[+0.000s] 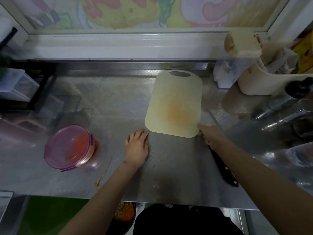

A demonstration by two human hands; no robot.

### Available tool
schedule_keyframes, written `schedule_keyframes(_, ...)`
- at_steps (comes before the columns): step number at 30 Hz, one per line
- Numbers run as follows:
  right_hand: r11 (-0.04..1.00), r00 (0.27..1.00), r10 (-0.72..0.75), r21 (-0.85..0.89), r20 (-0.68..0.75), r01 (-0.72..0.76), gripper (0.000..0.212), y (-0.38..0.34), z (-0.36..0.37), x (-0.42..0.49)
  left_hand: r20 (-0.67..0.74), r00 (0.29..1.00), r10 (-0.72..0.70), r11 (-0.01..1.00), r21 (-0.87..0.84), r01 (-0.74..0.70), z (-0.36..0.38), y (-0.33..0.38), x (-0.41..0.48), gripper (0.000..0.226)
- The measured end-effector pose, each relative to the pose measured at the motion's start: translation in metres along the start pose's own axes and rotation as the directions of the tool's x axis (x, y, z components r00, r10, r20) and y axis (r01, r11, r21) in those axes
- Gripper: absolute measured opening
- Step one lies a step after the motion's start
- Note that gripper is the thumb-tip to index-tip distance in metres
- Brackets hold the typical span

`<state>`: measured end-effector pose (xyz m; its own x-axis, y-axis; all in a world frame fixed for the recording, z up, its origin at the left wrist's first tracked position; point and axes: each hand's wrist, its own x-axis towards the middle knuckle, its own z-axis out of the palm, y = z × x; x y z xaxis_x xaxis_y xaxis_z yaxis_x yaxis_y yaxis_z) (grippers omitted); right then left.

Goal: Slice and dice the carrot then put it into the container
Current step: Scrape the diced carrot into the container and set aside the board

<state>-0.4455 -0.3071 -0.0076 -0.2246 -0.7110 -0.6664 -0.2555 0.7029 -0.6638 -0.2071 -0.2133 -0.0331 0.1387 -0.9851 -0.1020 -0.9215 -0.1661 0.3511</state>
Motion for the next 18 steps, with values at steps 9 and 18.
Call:
schedule_keyframes(9, 0.983, 1.000, -0.008, -0.185, 0.016, 0.011, 0.026, -0.027, 0.032, -0.014, 0.012, 0.980, -0.197, 0.975, -0.103, 0.197, -0.008, 0.008, 0.017, 0.053)
schedule_keyframes(18, 0.994, 0.992, -0.005, 0.113, 0.124, -0.009, 0.032, -0.033, 0.025, -0.015, 0.053, 0.970, -0.236, 0.907, -0.346, 0.240, -0.016, -0.003, 0.026, 0.051)
